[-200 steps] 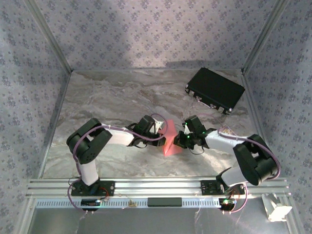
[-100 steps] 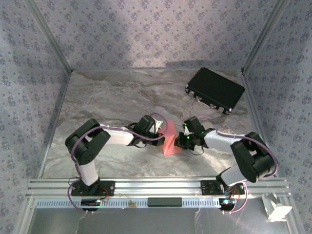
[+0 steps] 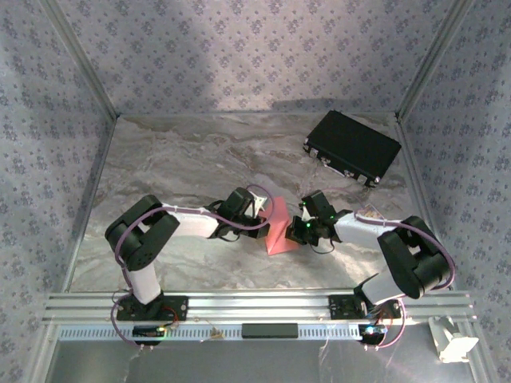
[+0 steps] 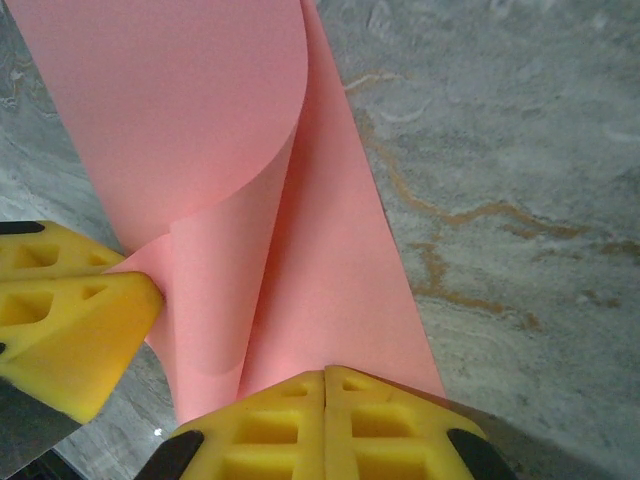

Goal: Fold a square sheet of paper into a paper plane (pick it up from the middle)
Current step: Fold the triangle a second time at the center of the table.

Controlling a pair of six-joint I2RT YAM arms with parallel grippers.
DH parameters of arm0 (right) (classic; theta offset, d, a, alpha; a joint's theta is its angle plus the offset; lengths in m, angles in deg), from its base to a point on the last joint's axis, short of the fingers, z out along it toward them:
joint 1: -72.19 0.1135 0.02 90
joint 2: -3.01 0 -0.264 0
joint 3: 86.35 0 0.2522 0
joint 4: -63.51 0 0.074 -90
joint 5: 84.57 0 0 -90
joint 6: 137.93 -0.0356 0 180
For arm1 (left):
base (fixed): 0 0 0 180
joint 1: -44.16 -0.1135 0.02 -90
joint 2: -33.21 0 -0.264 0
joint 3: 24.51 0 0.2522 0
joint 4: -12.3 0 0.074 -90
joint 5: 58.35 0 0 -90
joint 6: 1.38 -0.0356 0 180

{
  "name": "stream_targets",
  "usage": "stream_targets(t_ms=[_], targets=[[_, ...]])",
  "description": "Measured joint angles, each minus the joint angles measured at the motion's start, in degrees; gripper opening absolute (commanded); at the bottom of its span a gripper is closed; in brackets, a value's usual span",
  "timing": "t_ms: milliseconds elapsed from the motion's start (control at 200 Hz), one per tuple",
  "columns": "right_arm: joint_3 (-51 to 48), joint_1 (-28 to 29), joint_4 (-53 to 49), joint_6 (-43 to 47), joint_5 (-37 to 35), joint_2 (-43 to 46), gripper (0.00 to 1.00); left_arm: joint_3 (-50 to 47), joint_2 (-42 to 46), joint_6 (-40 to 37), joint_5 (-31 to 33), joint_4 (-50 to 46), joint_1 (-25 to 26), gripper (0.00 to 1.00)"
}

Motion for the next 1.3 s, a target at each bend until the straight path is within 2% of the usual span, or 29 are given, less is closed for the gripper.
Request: stream_targets(t_ms=[1299], targets=[[-0.2, -1.0, 0.3, 0.2, 0.5, 0.0, 0.06, 0.0, -0.8, 0.2, -0.6, 0.7, -0.5, 0.04]])
